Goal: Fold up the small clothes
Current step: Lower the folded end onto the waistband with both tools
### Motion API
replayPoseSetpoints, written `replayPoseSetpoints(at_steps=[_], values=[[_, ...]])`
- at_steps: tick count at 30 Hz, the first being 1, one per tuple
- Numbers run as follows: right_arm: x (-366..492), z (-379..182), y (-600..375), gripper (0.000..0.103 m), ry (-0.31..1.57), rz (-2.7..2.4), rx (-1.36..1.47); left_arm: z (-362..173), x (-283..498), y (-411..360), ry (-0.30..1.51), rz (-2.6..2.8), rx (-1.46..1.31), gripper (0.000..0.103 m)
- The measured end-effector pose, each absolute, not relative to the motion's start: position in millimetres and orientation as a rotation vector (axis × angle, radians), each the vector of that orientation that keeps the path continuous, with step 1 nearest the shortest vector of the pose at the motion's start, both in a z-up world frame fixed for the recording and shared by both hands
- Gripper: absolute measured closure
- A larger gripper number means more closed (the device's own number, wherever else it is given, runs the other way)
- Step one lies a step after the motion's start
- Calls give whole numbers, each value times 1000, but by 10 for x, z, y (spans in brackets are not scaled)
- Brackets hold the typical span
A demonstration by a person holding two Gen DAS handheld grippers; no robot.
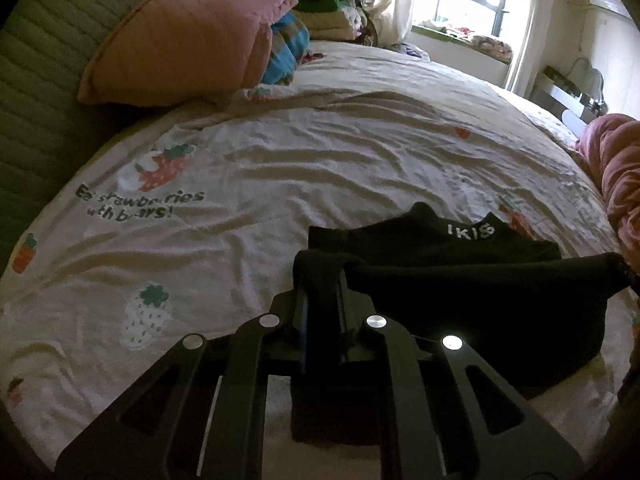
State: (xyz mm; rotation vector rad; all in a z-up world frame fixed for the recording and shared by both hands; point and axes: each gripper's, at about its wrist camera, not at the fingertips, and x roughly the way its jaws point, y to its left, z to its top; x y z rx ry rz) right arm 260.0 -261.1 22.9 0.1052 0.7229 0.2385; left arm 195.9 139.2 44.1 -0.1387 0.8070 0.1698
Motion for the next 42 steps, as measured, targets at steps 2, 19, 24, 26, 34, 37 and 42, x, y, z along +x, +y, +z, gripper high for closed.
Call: replayPoseSetpoints(at_steps=[2,19,24,26,34,37,42], values=[[2626,185,-2592,96,732,234,99,384,1989,1400,814,170,-135,97],[2511,119,-2647,66,716,179,93,336,1946,1406,793,175,-163,79],[2290,181,-2572,66,705,240,60,418,1794,1346,738,196,-155,69],[2201,174,-2487,66,714,274,34,447,1729,1327,719,196,-156,69],[2035,-71,-2104,66,805,370,-74,248,1617,1031,795,127,-67,92],[2085,-198,-2037,66,850,341,-111,48,1635,903,848,109,-22,96],[2312,-402,-1977,66,897,298,-116,-304,1787,774,938,121,38,96]])
